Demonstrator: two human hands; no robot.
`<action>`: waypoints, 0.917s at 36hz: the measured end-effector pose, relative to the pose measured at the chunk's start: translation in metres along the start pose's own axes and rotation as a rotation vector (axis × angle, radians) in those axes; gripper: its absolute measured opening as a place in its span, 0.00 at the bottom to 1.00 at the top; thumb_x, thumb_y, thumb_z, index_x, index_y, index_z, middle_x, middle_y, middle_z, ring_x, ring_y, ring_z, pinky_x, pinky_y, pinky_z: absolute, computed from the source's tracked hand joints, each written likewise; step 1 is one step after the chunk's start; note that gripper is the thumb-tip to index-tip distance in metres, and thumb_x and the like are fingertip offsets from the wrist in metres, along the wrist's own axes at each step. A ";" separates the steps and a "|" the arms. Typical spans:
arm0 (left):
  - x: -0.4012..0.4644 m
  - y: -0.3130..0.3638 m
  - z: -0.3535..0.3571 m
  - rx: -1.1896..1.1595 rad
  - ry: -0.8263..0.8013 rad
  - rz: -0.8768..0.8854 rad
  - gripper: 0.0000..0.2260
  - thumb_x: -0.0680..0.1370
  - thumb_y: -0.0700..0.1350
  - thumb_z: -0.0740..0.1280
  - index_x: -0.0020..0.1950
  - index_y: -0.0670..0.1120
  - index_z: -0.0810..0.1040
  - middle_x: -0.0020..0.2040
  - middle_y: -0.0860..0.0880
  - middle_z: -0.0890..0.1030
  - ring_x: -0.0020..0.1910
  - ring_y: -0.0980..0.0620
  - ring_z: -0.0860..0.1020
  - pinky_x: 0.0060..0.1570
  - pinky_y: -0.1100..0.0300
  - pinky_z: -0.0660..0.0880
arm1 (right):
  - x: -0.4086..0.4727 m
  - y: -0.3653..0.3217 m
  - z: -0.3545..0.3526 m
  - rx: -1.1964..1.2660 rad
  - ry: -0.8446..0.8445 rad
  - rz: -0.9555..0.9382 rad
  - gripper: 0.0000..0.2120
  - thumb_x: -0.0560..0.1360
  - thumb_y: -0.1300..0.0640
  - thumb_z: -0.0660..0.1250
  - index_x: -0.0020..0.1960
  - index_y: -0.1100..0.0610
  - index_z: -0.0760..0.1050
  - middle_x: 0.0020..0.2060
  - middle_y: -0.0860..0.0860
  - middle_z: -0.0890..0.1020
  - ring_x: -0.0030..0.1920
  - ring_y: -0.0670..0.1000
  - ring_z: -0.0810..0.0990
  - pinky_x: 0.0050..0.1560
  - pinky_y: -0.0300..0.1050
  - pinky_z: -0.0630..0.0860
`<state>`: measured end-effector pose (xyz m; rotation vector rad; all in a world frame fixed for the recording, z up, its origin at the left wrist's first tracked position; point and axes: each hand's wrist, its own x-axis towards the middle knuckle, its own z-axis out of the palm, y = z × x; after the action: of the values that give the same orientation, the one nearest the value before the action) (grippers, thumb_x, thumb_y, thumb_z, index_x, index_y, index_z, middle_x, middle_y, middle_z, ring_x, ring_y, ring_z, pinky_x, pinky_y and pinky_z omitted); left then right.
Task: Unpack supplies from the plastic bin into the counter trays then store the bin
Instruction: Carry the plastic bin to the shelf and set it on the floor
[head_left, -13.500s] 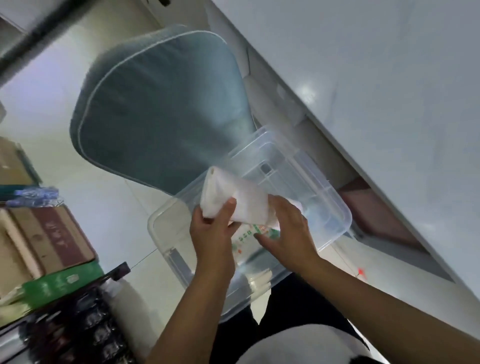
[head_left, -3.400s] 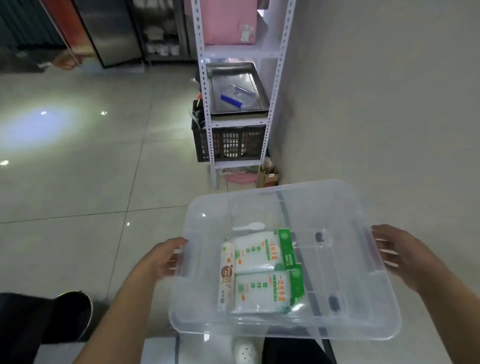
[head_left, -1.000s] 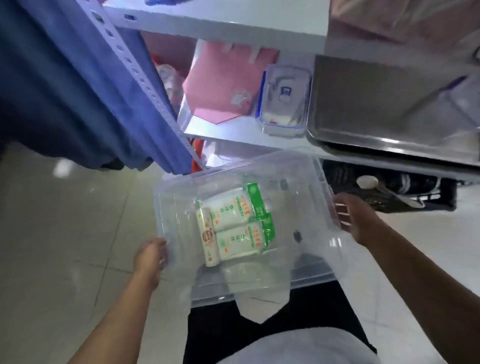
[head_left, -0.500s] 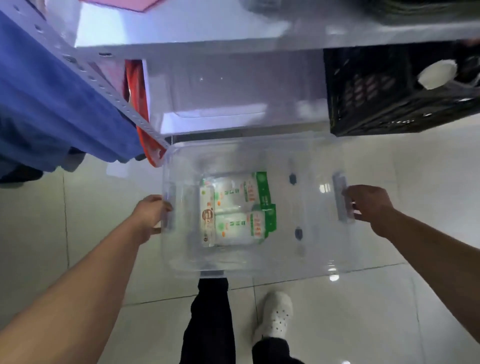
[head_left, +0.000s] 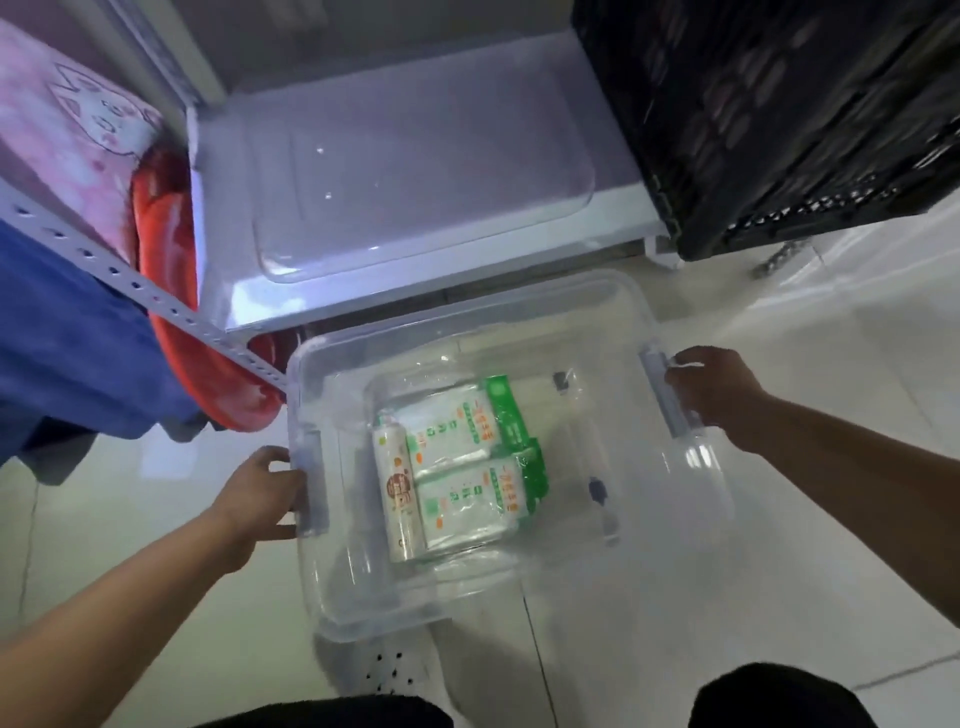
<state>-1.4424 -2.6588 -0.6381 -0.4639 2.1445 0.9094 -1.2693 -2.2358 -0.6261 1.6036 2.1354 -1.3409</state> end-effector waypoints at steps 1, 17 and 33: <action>0.002 -0.004 0.001 -0.006 0.003 0.012 0.12 0.79 0.35 0.62 0.61 0.43 0.72 0.46 0.36 0.81 0.43 0.39 0.79 0.38 0.47 0.82 | 0.003 0.003 0.003 -0.017 0.003 -0.025 0.15 0.74 0.60 0.68 0.60 0.59 0.79 0.44 0.59 0.81 0.37 0.58 0.77 0.42 0.47 0.73; 0.027 0.088 0.006 0.837 0.510 0.819 0.11 0.78 0.44 0.66 0.58 0.47 0.81 0.59 0.46 0.80 0.50 0.45 0.79 0.51 0.50 0.78 | 0.011 0.069 0.046 -0.779 0.123 -0.583 0.41 0.76 0.34 0.55 0.80 0.46 0.38 0.81 0.49 0.43 0.79 0.58 0.45 0.76 0.62 0.51; 0.051 0.120 0.063 1.059 0.738 0.952 0.12 0.67 0.31 0.70 0.48 0.42 0.78 0.41 0.43 0.81 0.37 0.40 0.80 0.46 0.50 0.73 | 0.014 0.052 0.041 -0.631 0.147 -0.525 0.38 0.72 0.35 0.58 0.79 0.42 0.49 0.78 0.46 0.60 0.76 0.55 0.60 0.75 0.58 0.52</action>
<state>-1.5129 -2.5325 -0.6513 0.9668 3.1579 -0.1689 -1.2469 -2.2539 -0.6876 0.9521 2.8013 -0.5181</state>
